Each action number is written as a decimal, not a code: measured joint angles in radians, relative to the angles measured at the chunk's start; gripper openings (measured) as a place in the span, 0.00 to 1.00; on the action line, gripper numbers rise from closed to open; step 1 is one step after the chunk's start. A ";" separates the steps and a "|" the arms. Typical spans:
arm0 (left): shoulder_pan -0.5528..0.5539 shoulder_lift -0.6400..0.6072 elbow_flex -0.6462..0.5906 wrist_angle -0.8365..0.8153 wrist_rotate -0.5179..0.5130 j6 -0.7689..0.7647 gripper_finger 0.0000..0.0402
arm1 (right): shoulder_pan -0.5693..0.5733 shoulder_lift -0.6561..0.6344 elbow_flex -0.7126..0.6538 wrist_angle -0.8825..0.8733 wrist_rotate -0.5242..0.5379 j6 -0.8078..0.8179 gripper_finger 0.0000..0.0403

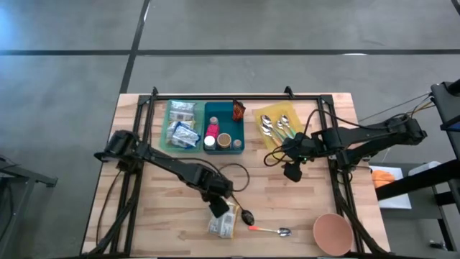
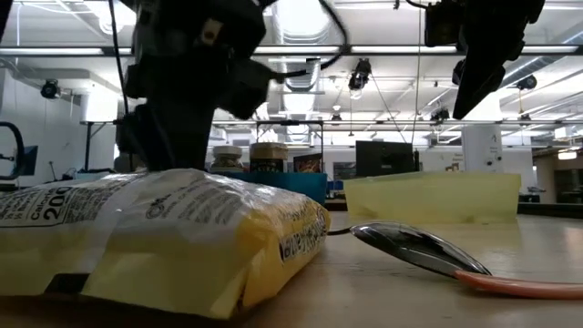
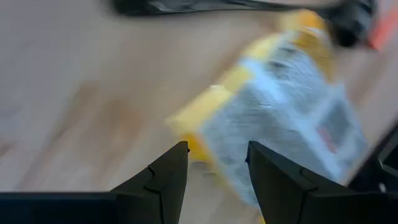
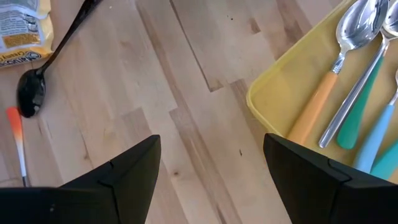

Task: Pick & Place Food Item
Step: Put the yellow noodle pack into the green bin

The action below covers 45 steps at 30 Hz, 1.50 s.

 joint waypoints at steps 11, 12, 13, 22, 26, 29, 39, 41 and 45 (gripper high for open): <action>-0.018 -0.184 -0.297 0.370 -0.052 -0.307 0.44 | 0.000 0.000 -0.010 0.017 -0.001 0.007 0.70; -0.018 -0.188 -0.332 0.437 -0.051 -0.340 0.44 | 0.000 0.000 -0.012 0.018 -0.001 0.007 0.70; -0.018 -0.190 -0.364 0.491 -0.050 -0.368 0.44 | 0.000 0.000 -0.012 0.019 -0.001 0.007 0.70; -0.018 -0.205 -0.447 0.515 -0.050 -0.434 0.44 | 0.000 0.000 -0.026 0.021 -0.003 0.007 0.70; -0.016 -0.225 -0.447 0.519 -0.063 -0.402 0.44 | 0.000 0.000 -0.031 0.022 -0.003 0.007 0.70; -0.016 -0.225 -0.447 0.518 -0.063 -0.388 0.44 | 0.000 0.000 -0.034 0.025 -0.003 0.007 0.70; -0.016 -0.219 -0.447 0.533 -0.063 -0.400 0.44 | 0.000 0.000 -0.054 0.046 -0.003 0.007 0.70; -0.016 -0.217 -0.447 0.533 -0.063 -0.402 0.44 | 0.000 0.000 -0.055 0.046 -0.004 0.007 0.70; -0.015 -0.214 -0.446 0.548 -0.064 -0.404 0.44 | 0.000 0.000 -0.056 0.047 -0.004 0.006 0.70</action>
